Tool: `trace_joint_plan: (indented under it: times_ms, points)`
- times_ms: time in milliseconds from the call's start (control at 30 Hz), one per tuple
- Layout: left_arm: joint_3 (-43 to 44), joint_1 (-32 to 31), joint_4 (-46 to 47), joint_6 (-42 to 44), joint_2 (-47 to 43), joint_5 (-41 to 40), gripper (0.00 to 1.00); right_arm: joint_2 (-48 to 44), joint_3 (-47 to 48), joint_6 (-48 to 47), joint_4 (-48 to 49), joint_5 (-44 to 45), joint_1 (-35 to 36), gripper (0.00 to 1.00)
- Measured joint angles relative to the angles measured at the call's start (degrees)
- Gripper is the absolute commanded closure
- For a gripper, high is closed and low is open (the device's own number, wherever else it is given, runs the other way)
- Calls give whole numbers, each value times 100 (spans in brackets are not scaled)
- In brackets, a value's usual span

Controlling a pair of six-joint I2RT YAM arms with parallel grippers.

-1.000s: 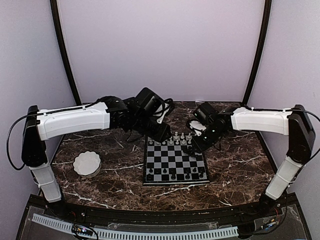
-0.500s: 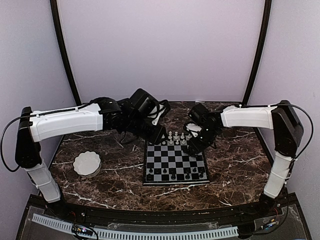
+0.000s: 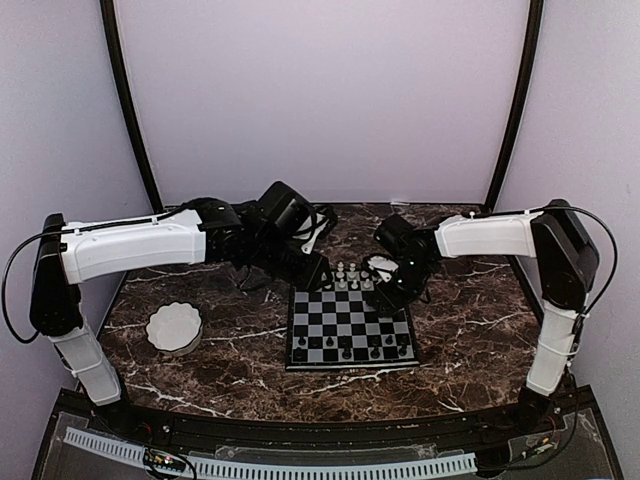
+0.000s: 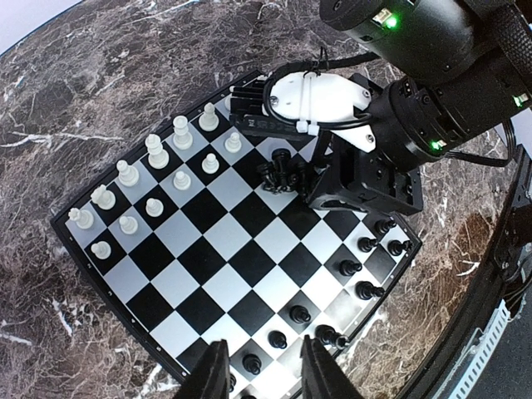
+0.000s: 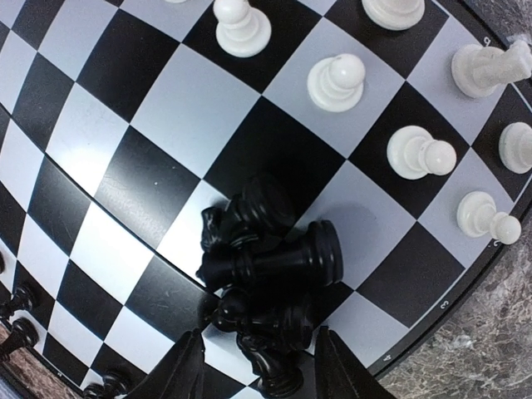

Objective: Set up the chess pieces on the board
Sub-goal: Pick up the knight from the chessboard.

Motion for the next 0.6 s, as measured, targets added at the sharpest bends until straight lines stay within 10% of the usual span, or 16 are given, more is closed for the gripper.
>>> trace_joint_plan:
  times_ms: [600]
  points:
    - [-118,11,153,-57,-22,22,68,11,-48,114,-85,-125,0,68]
